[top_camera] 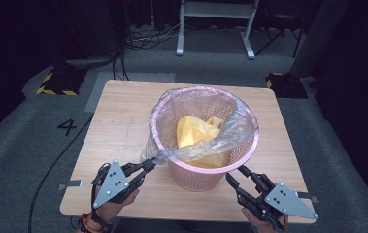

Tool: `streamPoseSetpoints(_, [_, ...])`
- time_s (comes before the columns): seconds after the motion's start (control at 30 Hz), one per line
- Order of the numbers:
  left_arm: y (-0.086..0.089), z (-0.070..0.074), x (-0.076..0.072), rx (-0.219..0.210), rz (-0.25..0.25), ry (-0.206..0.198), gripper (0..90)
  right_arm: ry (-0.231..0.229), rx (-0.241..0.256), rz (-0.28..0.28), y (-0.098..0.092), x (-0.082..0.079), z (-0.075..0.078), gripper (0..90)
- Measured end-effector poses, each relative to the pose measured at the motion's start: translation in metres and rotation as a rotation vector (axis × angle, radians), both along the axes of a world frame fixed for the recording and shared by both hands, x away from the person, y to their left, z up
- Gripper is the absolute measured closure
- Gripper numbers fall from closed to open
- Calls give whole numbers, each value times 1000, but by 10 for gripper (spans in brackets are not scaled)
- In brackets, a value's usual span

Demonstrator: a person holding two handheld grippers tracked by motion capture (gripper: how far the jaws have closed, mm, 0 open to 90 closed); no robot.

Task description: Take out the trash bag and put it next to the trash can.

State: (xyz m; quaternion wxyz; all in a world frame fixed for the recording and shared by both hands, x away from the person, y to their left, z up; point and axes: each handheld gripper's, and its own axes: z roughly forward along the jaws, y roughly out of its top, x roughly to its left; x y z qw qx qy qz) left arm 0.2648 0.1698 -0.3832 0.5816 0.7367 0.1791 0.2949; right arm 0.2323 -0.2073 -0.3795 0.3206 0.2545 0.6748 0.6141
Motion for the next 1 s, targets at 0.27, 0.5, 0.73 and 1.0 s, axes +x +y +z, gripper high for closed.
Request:
streamPoseSetpoints(0.27, [-26, -16, 16, 106, -86, 27, 900, 22, 9, -27, -2, 11, -4, 572])
streamPoseSetpoints(0.5, [-53, -41, 20, 191, -125, 78, 900, 47, 2, -70, -4, 17, -9, 521])
streamPoseSetpoints(0.73, [-73, -46, 17, 245, -156, 75, 900, -22, 12, -71, -2, -1, -7, 499])
streamPoseSetpoints(1.0, [-89, -52, 14, 267, -187, 85, 900, -59, -8, 85, 21, -21, -8, 540])
